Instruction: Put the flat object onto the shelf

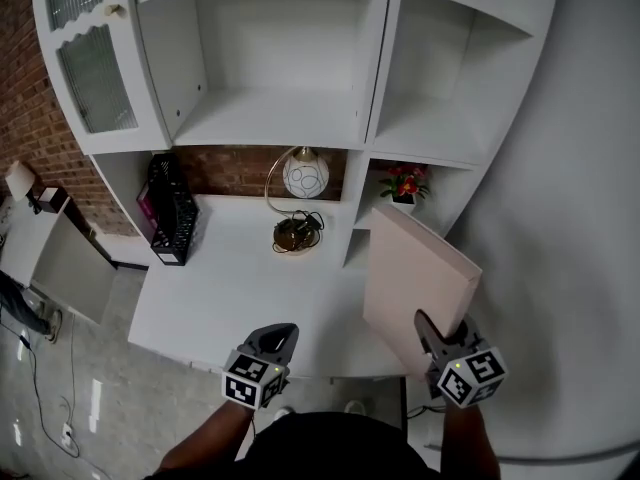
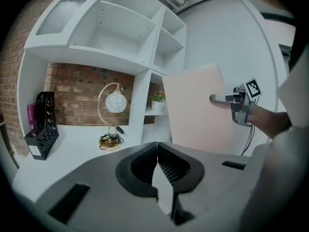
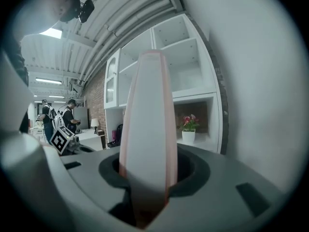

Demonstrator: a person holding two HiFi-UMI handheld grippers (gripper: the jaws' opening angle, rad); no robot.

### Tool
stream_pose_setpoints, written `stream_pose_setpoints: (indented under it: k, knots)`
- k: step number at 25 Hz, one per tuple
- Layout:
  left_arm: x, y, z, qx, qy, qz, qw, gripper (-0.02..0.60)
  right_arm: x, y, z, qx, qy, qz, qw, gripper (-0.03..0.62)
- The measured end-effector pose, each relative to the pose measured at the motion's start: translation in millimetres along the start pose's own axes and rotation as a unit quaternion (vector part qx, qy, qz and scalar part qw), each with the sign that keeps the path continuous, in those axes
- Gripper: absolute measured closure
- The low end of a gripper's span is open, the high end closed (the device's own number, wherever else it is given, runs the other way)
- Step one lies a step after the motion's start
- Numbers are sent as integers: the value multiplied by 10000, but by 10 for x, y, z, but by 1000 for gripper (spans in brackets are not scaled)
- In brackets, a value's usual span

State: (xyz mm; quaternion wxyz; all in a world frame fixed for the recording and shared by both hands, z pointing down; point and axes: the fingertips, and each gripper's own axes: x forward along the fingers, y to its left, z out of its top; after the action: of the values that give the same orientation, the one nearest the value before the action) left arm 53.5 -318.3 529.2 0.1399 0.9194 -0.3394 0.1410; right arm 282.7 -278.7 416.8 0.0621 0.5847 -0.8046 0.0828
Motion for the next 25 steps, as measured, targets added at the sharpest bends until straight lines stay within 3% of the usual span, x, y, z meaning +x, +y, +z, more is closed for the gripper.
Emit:
stream_pose_setpoints:
  k: [13,25]
  knots:
    - [68,-1,192,150,-127,99,9998,575,-153,-319,1401,-969,-1109,15,9891,425]
    - [46,19,156,132,-96,143,9998,576,-269,-364,2533,-1852,-1839,-221,9651,428]
